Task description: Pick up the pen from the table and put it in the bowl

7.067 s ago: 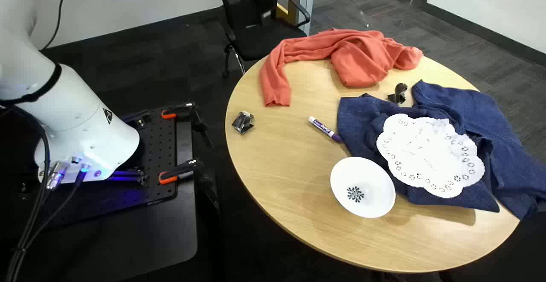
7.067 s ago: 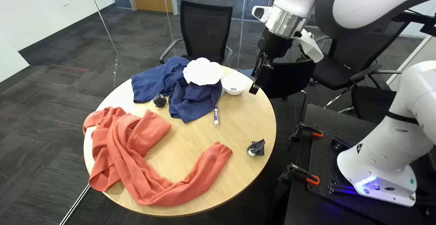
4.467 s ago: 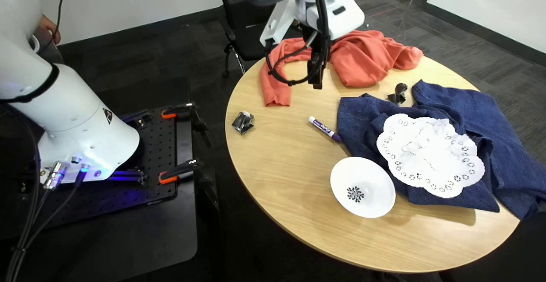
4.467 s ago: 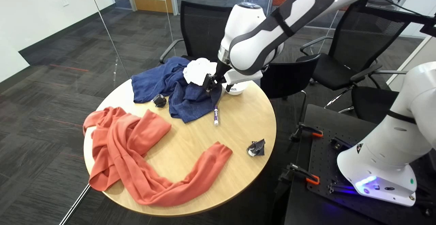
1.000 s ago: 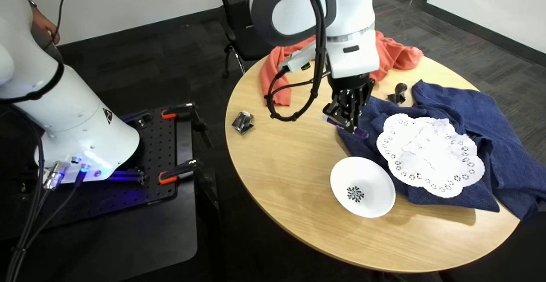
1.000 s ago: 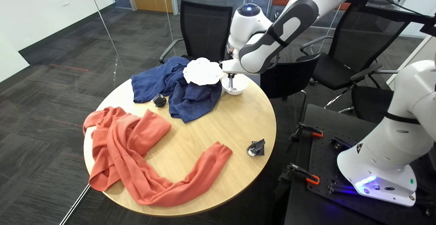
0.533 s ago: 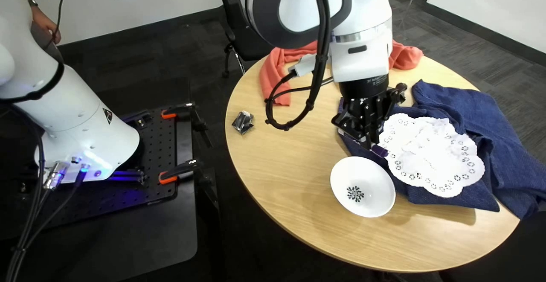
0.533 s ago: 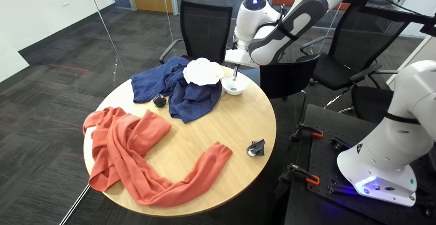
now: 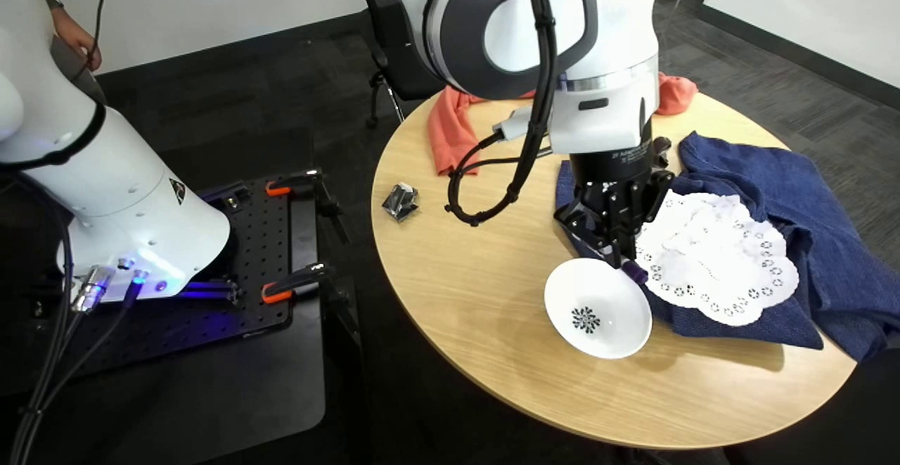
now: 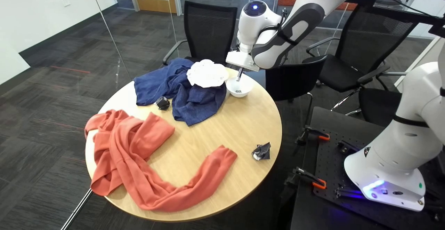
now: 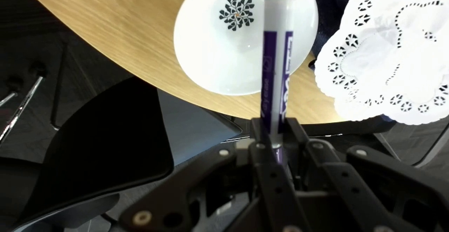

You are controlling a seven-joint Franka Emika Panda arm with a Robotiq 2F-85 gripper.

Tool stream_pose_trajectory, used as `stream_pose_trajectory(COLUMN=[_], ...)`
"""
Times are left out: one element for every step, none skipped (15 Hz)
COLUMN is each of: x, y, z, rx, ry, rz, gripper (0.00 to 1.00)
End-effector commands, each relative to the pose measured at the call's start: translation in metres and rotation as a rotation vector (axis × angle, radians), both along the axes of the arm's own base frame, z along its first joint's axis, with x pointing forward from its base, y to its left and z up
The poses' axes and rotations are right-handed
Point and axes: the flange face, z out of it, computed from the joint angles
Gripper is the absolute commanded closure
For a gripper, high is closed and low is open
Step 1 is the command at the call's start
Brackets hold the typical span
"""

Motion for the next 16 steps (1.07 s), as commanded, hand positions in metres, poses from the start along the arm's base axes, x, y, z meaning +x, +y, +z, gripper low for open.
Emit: stream_pose_trajectory(x=[0.011,0.013,0.015,0.016,0.018,0.020,0.021,0.023,0.025,0.026,0.028,0.029,0.031,0.033,0.034,0.035], y=[-0.011,-0.013,-0.015,-0.017,-0.018,-0.018,-0.018,-0.018,-0.019,-0.019,-0.019,-0.018,-0.018,-0.017,-0.016,-0.015], z=[-0.013,-0.018,-0.024,-0.032,-0.038,-0.046,-0.052,-0.059,-0.064,-0.069,-0.072,-0.075,-0.076,-0.077,-0.078,-0.078], rx=[-0.049,-0.056,-0.061,-0.065,-0.072,-0.069,-0.071,-0.074,-0.075,-0.076,-0.077,-0.079,-0.076,-0.075,-0.073,-0.074], ry=[-0.016,-0.014,-0.009,0.000,0.006,0.015,0.022,0.031,0.039,0.042,0.042,0.042,0.042,0.041,0.042,0.038], rz=[-0.069,-0.090,-0.110,-0.125,-0.139,-0.146,-0.153,-0.157,-0.160,-0.163,-0.168,-0.170,-0.167,-0.168,-0.167,-0.163], gripper=[0.95,0.95,0.95,0.95,0.95,0.95,0.95,0.95,0.95,0.95,0.95,0.95,0.83,0.57,0.56,0.49])
